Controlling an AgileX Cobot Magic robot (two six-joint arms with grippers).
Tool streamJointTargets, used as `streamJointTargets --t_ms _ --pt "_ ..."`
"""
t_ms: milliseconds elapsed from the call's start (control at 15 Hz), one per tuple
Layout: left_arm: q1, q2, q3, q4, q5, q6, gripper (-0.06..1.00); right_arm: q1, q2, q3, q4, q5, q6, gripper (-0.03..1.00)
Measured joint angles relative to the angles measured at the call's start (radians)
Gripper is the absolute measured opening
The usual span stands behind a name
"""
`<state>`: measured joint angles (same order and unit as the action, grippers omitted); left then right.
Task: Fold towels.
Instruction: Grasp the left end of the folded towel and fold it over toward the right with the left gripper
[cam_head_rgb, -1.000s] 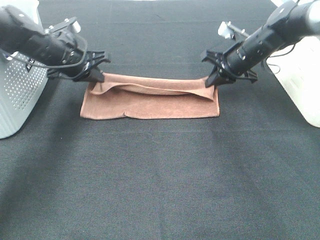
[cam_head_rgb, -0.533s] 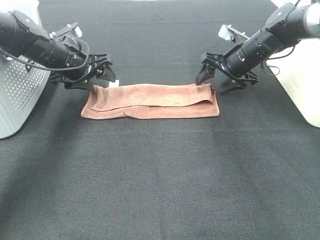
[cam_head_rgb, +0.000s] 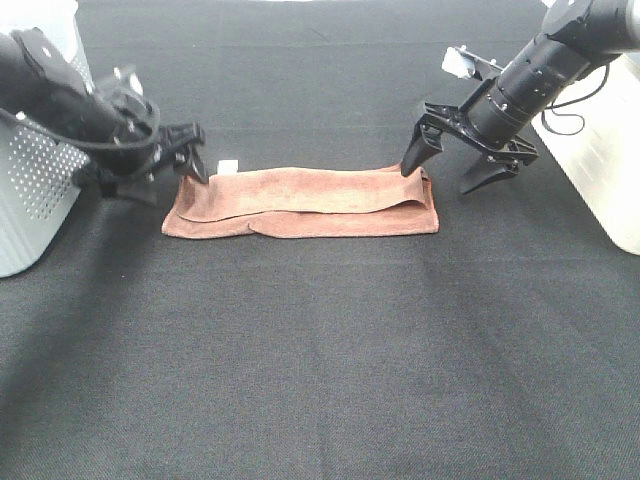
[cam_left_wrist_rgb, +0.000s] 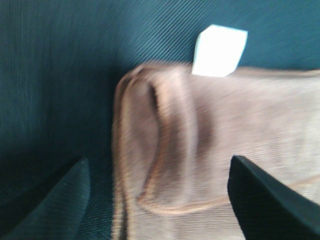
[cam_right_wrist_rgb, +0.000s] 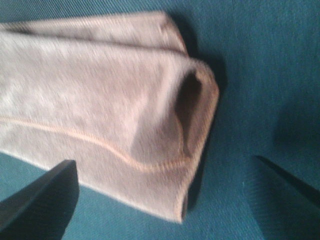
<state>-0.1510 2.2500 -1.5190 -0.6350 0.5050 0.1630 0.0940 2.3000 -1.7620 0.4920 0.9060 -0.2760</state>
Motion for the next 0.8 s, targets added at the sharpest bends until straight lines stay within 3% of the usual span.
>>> streamJointTargets --t_ms 267,400,467,667,800 --pt "0.000 0.065 -0.070 -0.039 0.034 -0.006 0.66 0.000 0.000 0.000 -0.003 0.000 0.000 0.85" --pt "0.000 0.091 -0.110 -0.088 0.070 -0.006 0.49 0.000 0.000 0.000 -0.003 -0.003 0.000 0.85" --pt "0.000 0.091 -0.110 -0.088 0.070 -0.006 0.49 0.000 0.000 0.000 -0.003 -0.003 0.000 0.85" --pt "0.000 0.109 -0.133 -0.088 0.110 -0.006 0.08 0.000 0.000 0.000 -0.003 -0.020 0.000 0.85" --pt "0.000 0.110 -0.193 -0.043 0.176 -0.030 0.04 0.000 0.000 0.000 -0.003 -0.021 0.000 0.85"
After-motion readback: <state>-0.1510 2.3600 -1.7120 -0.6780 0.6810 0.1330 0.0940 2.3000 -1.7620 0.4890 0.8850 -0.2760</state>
